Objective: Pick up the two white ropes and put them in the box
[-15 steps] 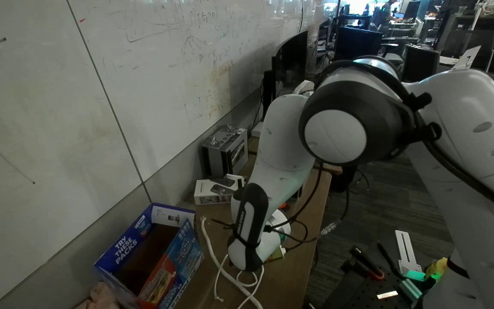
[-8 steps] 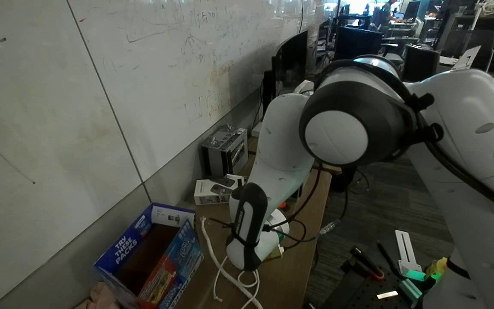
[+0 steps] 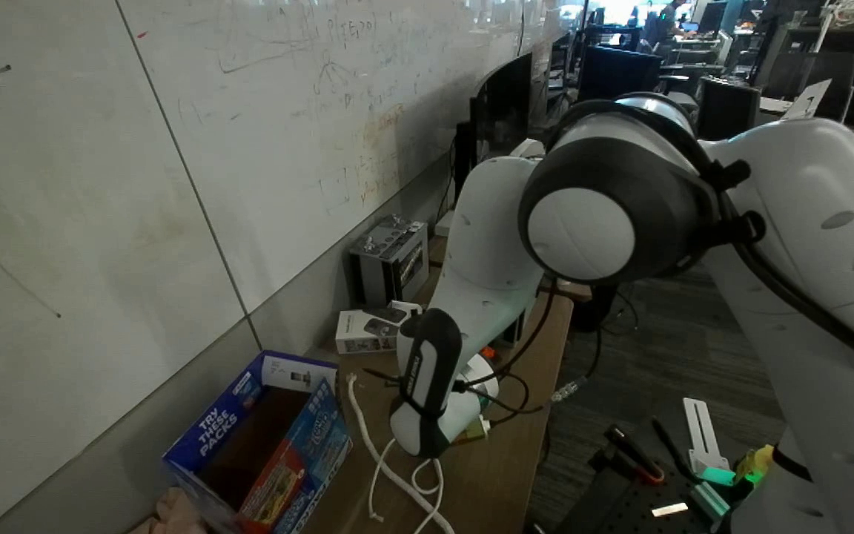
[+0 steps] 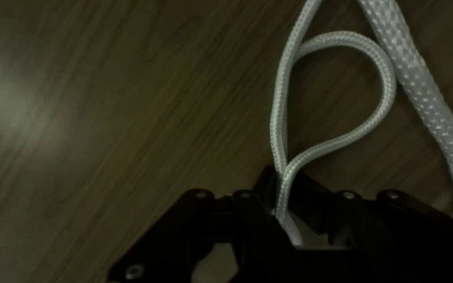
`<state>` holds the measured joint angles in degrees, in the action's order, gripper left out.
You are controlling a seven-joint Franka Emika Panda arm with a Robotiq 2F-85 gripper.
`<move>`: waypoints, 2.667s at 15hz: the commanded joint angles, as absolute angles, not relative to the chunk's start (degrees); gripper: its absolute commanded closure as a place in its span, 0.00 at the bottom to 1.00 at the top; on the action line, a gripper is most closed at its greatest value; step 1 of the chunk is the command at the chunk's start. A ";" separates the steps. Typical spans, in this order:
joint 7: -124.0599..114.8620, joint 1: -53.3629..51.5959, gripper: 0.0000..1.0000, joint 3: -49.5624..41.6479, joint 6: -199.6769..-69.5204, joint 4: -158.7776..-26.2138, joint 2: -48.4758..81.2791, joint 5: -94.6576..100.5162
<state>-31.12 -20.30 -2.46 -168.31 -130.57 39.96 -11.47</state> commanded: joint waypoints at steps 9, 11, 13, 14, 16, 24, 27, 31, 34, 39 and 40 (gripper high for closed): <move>-27.56 -14.59 0.97 0.82 -140.46 -131.58 10.61 -10.05; -27.08 -13.95 0.97 2.96 -133.35 -130.35 5.43 -11.36; -28.14 -13.81 0.97 5.02 -126.88 -128.72 0.56 -12.38; -29.05 -13.96 0.97 6.06 -124.23 -127.72 -1.62 -12.85; -30.73 -14.19 0.97 7.97 -119.37 -125.07 -5.43 -13.78; -45.00 -14.36 0.97 15.83 -106.21 -104.71 -10.12 -13.16; -49.78 -14.14 0.97 17.65 -105.02 -95.51 -7.76 -11.78; -52.73 -14.28 0.97 18.30 -105.65 -86.55 -3.03 -8.62; -54.21 -14.81 0.97 17.98 -107.37 -81.95 1.21 -4.52; -56.88 -16.17 0.97 16.31 -109.94 -76.13 8.48 2.48; -57.13 -16.38 0.97 15.86 -109.96 -74.76 9.72 3.05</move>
